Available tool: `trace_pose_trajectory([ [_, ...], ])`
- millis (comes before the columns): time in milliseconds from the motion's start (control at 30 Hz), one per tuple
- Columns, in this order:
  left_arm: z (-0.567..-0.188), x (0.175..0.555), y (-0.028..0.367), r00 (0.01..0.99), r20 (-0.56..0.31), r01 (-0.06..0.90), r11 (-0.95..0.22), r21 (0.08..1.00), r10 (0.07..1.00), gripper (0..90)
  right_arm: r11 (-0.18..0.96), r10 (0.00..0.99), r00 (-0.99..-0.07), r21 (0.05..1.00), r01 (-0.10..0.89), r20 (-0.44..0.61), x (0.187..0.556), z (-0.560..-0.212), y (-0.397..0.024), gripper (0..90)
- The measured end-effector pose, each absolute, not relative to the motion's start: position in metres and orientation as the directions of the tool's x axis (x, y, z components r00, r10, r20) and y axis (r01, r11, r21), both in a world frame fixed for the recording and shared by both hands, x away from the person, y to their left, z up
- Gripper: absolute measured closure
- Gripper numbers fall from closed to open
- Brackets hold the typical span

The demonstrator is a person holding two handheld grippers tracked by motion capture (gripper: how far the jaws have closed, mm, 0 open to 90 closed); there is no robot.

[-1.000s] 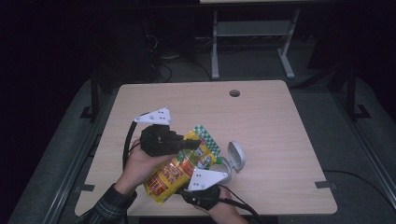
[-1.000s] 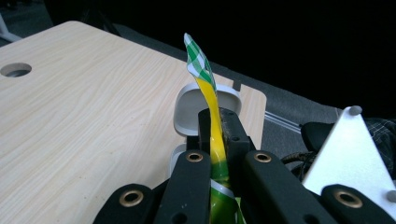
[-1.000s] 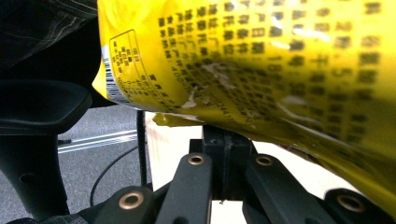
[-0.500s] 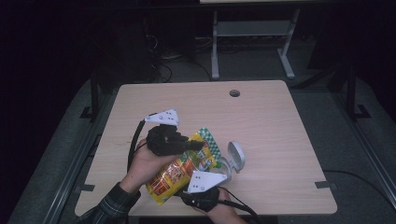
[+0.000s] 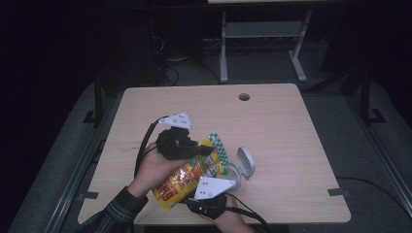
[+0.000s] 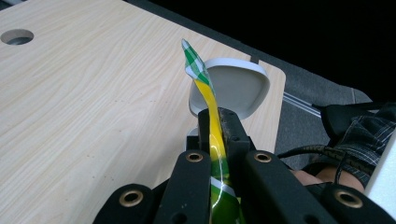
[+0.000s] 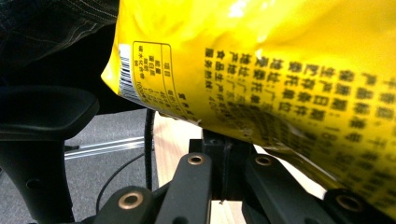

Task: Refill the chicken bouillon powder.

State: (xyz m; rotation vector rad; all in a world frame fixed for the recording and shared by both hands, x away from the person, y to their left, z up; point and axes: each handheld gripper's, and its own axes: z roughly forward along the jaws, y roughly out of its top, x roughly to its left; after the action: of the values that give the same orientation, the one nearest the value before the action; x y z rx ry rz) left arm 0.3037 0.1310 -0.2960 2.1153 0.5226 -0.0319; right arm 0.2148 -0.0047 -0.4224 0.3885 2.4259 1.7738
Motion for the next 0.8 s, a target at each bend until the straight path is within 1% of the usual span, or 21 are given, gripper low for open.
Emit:
trace_pose_trajectory([
  [333, -0.29, 0.307, 0.12, 0.912, -0.205, 0.376, -0.52, 0.767, 0.356, 89.9, 0.256, 0.276, -0.959, 0.956, 0.141, 0.068, 0.216, -0.42, -0.009, 90.0],
  [800, -0.292, 0.311, 0.112, 0.906, -0.198, 0.39, -0.555, 0.735, 0.374, 89.9, 0.235, 0.274, -0.958, 0.961, 0.149, 0.082, 0.216, -0.421, -0.01, 90.0],
])
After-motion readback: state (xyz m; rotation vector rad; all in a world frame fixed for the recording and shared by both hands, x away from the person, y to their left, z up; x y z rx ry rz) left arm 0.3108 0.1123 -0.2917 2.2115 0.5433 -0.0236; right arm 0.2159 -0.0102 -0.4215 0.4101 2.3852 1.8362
